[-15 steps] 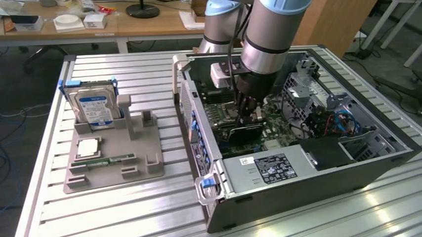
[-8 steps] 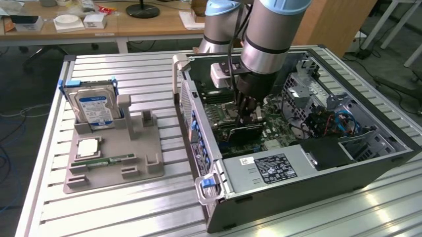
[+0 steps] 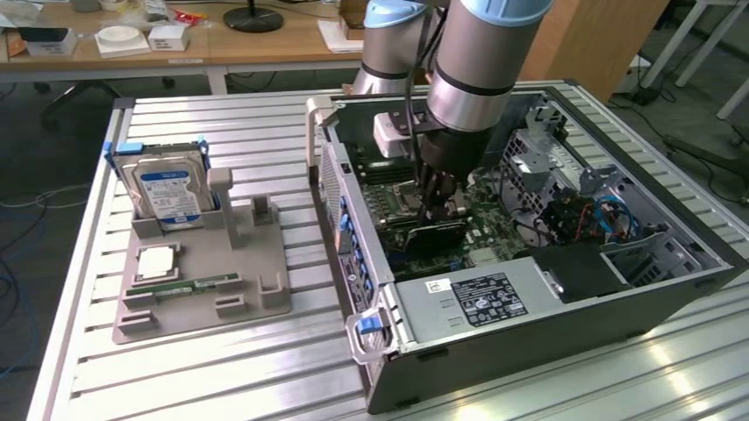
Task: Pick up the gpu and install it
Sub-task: 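Press down on the gpu until it lock into place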
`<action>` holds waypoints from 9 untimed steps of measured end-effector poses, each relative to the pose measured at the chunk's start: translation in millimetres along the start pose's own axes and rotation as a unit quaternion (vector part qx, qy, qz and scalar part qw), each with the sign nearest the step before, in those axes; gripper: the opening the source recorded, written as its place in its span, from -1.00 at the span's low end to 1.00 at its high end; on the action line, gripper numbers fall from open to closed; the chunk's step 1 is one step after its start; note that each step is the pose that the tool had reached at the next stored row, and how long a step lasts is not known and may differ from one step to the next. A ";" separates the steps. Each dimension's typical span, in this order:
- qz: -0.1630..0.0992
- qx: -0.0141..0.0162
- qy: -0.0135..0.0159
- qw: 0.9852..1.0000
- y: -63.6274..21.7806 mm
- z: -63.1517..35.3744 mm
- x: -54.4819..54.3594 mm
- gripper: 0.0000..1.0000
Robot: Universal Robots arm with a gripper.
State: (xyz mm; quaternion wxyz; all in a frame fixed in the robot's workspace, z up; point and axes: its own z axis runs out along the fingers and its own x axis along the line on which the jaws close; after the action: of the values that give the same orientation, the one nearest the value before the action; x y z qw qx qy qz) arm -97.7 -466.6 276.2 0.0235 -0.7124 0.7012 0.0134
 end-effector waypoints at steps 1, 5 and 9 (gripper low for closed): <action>-0.003 0.000 0.000 1.000 0.7 0.0 0.0 -0.80; -0.015 -0.001 0.001 1.000 5.7 0.5 0.0 -0.80; -0.020 -0.001 0.001 1.000 15.3 2.0 -3.8 -0.80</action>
State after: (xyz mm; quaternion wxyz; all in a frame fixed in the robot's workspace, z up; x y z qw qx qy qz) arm -113.0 -463.0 274.2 0.0224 -0.7265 0.6867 0.0132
